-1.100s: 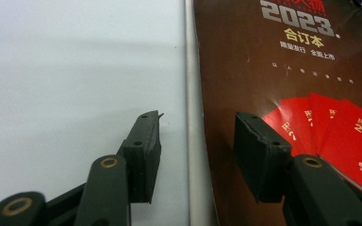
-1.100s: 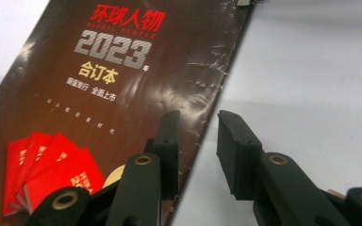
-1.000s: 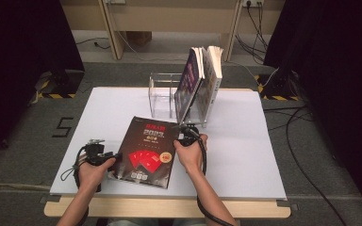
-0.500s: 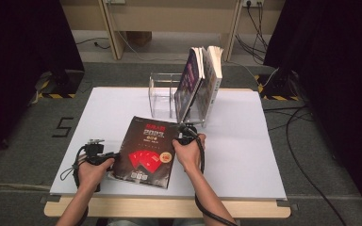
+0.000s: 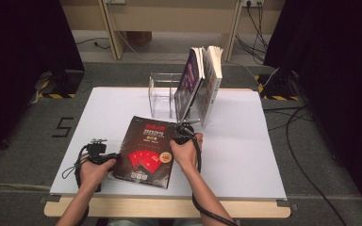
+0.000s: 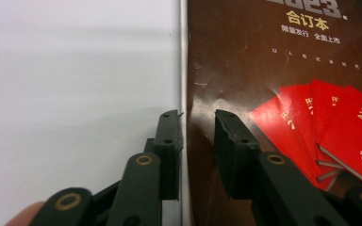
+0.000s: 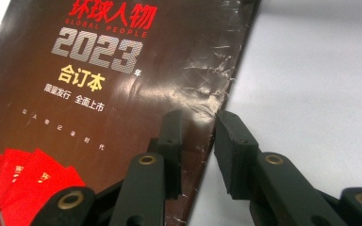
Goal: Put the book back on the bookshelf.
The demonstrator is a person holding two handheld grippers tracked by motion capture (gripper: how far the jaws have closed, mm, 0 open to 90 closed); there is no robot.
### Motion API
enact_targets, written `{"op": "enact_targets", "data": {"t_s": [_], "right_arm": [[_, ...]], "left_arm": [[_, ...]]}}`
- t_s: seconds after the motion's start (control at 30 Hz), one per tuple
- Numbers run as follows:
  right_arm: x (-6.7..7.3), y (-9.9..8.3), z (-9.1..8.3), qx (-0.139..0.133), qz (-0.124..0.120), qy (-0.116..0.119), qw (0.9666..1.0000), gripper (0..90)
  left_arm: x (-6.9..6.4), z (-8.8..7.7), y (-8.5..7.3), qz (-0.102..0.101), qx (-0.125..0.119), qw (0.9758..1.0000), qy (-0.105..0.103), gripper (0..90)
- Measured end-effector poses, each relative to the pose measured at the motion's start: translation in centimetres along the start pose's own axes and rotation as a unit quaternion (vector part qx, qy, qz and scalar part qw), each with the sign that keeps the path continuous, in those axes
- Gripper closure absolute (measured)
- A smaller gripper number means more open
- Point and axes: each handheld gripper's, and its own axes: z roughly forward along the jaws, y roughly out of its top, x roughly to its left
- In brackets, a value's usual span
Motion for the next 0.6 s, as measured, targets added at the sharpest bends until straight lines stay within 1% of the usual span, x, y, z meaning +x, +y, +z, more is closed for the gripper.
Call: {"op": "enact_targets", "data": {"t_s": [0.07,0.13,0.23,0.27,0.3,0.33,0.4,0.43,0.5,0.57,0.6], "right_arm": [[0.0,0.1,0.0,0.002,0.004,-0.003,1.0,75.4],[-0.2,0.2,0.0,0.009,0.014,0.003,0.9999,77.8],[-0.6,0.2,-0.1,0.007,0.022,0.014,0.9996,80.4],[-0.7,0.1,-0.1,0.005,0.024,0.016,0.9996,81.9],[-0.8,0.1,-0.1,0.004,0.029,0.019,0.9994,83.1],[-1.0,0.1,-0.1,0.002,0.028,0.023,0.9993,84.3],[-1.1,0.1,-0.2,0.005,0.033,0.03,0.999,87.5],[-1.3,0.1,-0.3,0.003,0.03,0.03,0.9991,90.0],[-1.3,0.0,-0.3,0.003,0.026,0.032,0.9991,90.0],[-1.4,0.1,-0.3,0.006,0.031,0.036,0.9989,90.0],[-1.4,0.1,-0.3,0.005,0.028,0.037,0.9989,90.0]], "left_arm": [[0.1,0.0,0.0,0.0,0.001,1.0,0.0,72.3],[0.1,0.0,0.1,0.001,0.004,1.0,0.0,72.8],[-0.4,0.0,0.3,0.016,0.012,0.9997,0.013,73.7],[-0.5,-0.1,0.4,0.024,0.013,0.9994,0.021,76.1],[-0.5,-0.1,0.4,0.024,0.013,0.9994,0.021,80.1],[-0.4,-0.2,0.4,0.028,0.014,0.9992,0.023,81.6],[-0.3,-0.3,0.4,0.027,0.016,0.9993,0.019,83.2],[-0.3,-0.3,0.4,0.027,0.017,0.9993,0.019,83.9],[-0.4,-0.4,0.3,0.028,0.018,0.9992,0.021,85.1],[-0.5,-0.5,0.3,0.034,0.022,0.9989,0.022,85.7],[-0.6,-0.5,0.2,0.036,0.022,0.9988,0.022,85.9]]}}
